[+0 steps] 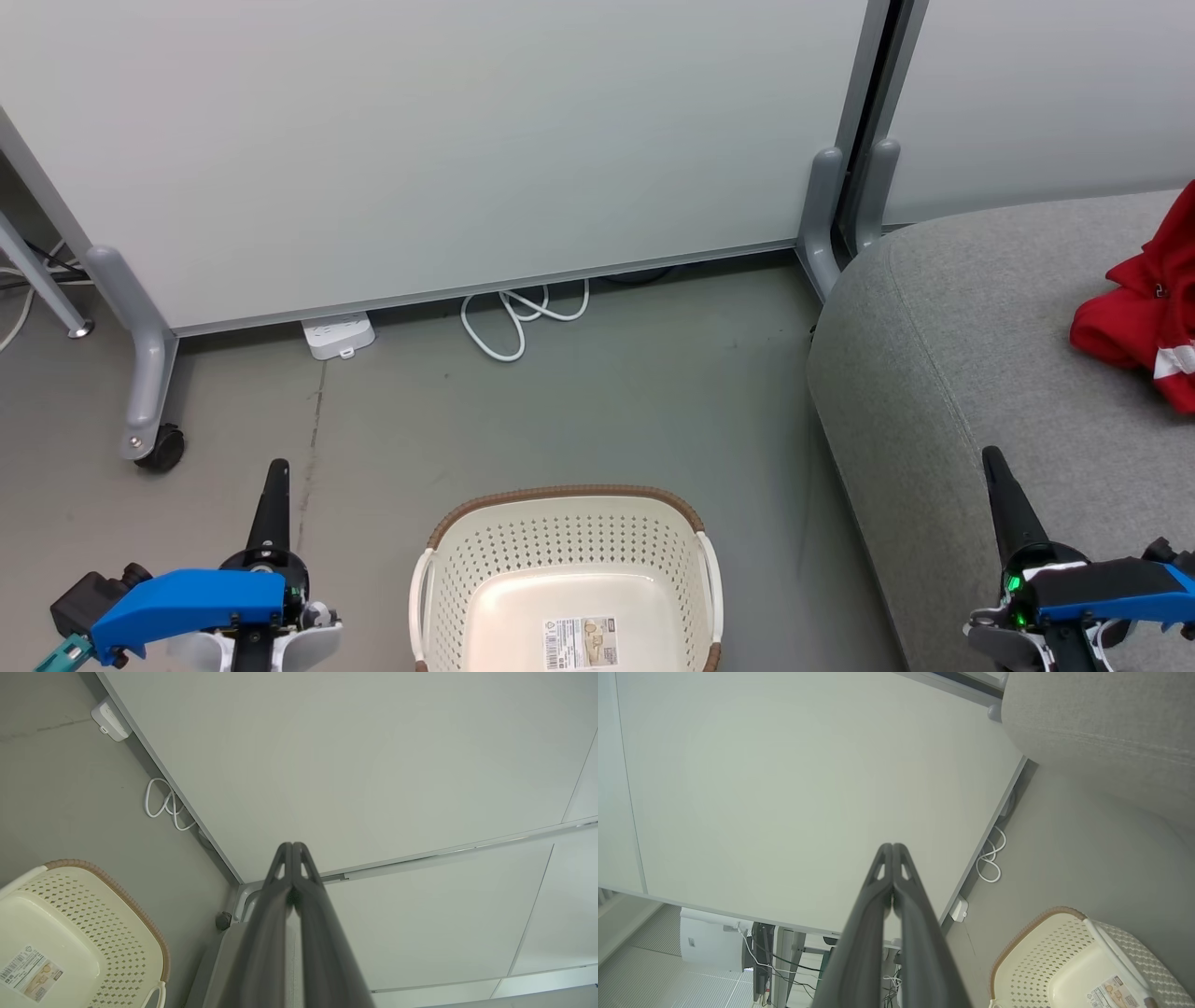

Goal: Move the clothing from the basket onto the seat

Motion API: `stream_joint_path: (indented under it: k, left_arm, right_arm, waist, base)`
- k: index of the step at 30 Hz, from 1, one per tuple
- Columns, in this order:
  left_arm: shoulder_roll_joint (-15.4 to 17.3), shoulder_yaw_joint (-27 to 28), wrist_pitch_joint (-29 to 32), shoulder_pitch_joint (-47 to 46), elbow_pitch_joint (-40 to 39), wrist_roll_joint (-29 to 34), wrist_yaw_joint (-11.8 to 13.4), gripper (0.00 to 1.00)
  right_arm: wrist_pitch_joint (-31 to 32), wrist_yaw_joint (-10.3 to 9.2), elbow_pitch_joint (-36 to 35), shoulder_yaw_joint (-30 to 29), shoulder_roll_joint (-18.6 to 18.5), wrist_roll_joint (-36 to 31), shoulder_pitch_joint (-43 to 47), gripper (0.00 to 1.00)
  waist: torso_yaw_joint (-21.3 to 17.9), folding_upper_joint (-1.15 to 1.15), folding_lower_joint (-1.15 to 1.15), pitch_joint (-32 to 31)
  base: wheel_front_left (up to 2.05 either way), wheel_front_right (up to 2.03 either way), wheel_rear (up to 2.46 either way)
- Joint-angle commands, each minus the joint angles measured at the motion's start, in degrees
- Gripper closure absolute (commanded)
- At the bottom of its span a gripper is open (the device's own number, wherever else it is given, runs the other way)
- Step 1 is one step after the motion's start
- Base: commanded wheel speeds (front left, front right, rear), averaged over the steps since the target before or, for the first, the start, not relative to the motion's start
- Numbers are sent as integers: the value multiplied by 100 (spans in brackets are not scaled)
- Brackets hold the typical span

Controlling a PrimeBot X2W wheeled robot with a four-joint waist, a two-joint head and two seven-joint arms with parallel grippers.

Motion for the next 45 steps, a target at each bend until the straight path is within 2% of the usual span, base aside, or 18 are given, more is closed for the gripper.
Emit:
stream_joint_path:
  k: [1,37,45]
  left_arm:
    - [-1,46,27,-104,-50,-88,-38,100]
    - [-3,277,426,-198,-47,-1576,-158,100]
    - [-3,282,442,-190,-46,-1598,-158,100]
  right_arm:
    - [34,3,-44,-15,12,109,-137,100]
    - [432,2,-40,-113,32,1656,-195,100]
    - [449,3,-39,-113,32,1685,-198,100]
  waist:
    - [-1,0,0,0]
    - [-55,0,0,13]
    - [-57,0,0,13]
  base:
    - [0,0,0]
    - [0,0,0]
    - [0,0,0]
